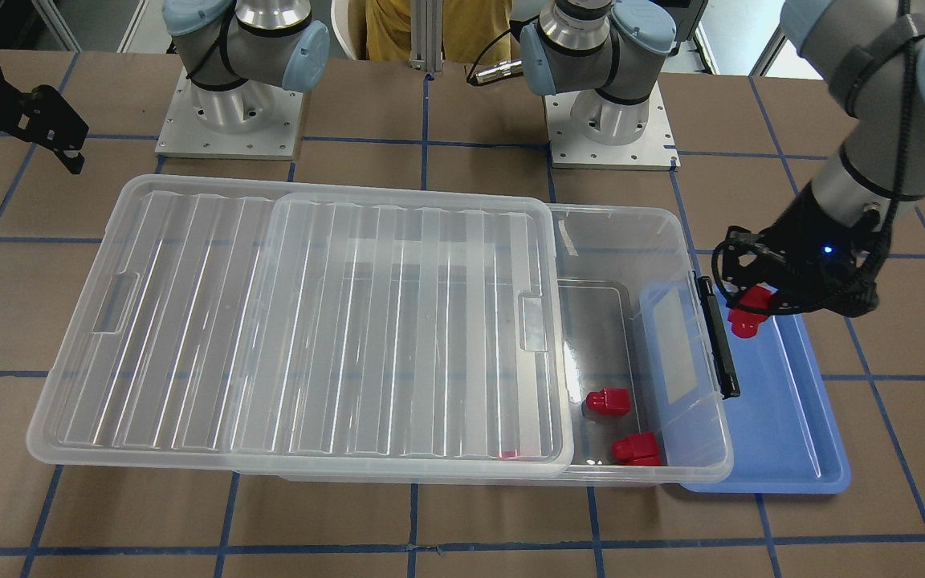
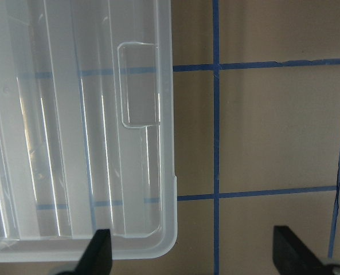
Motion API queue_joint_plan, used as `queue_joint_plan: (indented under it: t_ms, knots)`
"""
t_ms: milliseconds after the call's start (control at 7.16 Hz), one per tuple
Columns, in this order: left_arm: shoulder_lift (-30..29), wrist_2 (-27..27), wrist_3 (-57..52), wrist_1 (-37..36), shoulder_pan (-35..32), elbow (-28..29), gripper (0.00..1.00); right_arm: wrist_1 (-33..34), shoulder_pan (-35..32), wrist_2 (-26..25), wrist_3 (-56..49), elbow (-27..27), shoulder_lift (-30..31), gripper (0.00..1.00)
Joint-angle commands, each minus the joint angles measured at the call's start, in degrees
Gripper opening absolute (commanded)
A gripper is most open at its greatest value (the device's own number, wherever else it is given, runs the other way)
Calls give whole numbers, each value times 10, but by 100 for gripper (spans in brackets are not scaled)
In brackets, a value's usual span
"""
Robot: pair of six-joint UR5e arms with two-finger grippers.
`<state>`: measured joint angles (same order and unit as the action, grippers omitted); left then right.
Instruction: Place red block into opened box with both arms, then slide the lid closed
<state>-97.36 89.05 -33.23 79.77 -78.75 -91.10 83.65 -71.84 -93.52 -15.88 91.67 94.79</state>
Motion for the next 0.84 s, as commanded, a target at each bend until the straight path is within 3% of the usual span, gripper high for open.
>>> queue_joint_plan:
  t_ms: [0, 419, 699]
  knots:
    - [5, 1, 170, -18, -60, -45, 0, -1, 0, 0, -1, 2, 0, 100]
    - [-10, -1, 213, -168, -63, -136, 0, -2, 0, 0, 0, 12, 3, 100]
    - [-17, -7, 221, -173, -56, -152, 0, -2, 0, 0, -1, 18, 5, 100]
